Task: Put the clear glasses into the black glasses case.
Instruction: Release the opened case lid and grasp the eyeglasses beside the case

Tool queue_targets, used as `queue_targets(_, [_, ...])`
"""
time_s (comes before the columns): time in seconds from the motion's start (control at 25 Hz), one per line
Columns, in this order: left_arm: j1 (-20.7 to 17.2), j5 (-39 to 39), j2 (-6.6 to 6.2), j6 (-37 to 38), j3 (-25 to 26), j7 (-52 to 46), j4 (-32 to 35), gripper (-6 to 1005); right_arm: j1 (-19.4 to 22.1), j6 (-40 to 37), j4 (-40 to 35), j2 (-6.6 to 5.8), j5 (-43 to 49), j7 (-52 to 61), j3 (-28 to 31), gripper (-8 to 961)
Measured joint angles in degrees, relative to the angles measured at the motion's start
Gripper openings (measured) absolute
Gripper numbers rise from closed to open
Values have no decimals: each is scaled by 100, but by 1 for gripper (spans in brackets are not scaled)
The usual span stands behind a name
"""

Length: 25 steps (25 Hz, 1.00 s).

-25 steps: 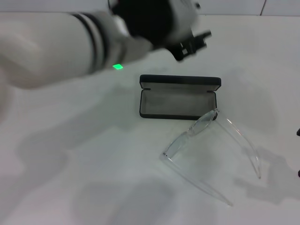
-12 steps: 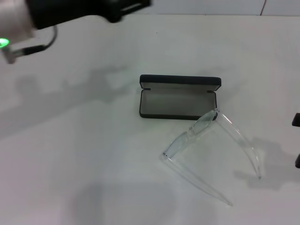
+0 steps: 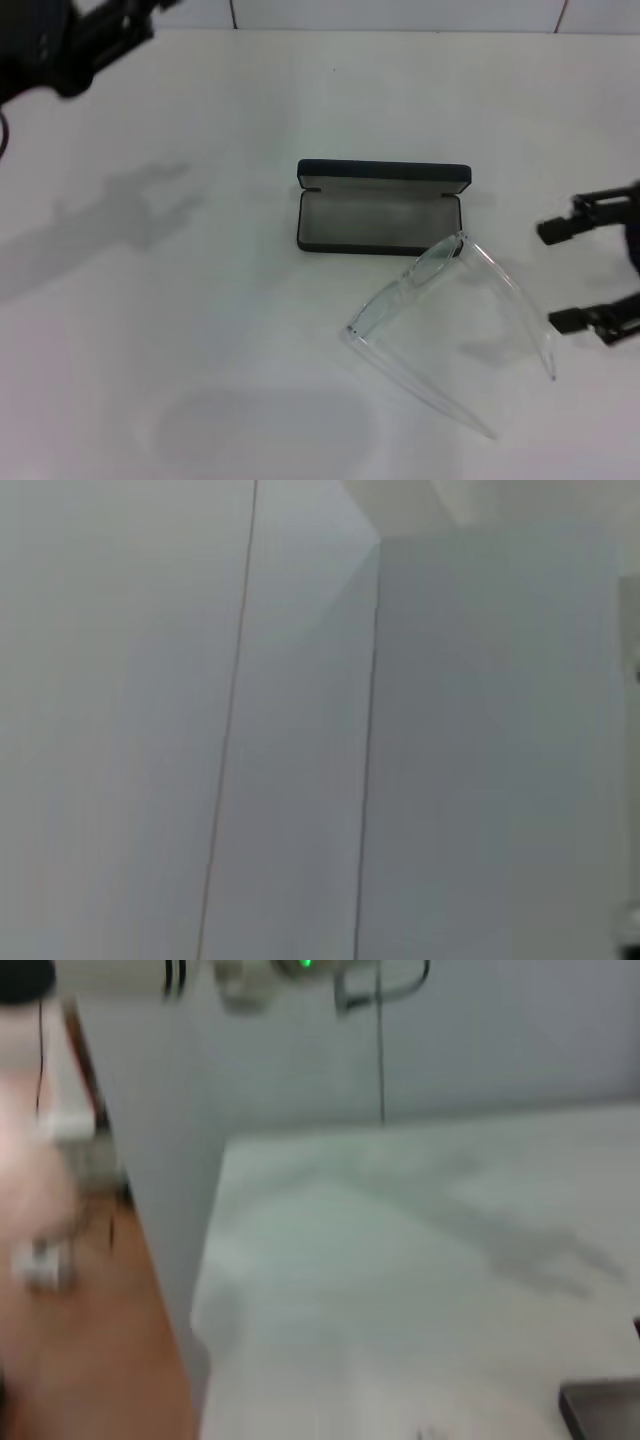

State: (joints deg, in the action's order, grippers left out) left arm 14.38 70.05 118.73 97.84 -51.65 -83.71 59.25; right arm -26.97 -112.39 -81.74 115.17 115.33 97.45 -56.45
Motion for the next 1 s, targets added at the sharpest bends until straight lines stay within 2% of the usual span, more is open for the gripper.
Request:
queue_targets(0.08, [23,-7,-59,255,106,157,-313,527,-421,70,-106,0,471,253,-213,775])
queue_targets(0.16, [52,-17,-72,408,273,283,-592,530,-1070,143,13,5,1124,466,-382,775])
queue_targets(0.28, [68,-17,49,440,587,504,-877,534,-1726,251,415,18,1694,524,-525,774])
queue_targets(0.4, [33,-149,77,511,647,830,-1174,538,-2174,464,804,20,2046,528,-749,773])
queue_targets(0.56, [15,-103,10,671,660,931,-1448,543,-2638,837,1392,36,2340,531,-1237,772])
queue_targets(0.76, [68,863,-148,850,644,911,-1472,526,-3000,1428,1926,64,2403,541,-2155,771])
queue_targets(0.92, [133,1525,-211,931,649,1017,-1480,526,-3153,1594,1945,98,2411,589,-2512,770])
queue_targets(1.0, [167,1845,-225,960,645,1088,-1476,526,-3203,1640,1947,105,2393,592,-2623,696])
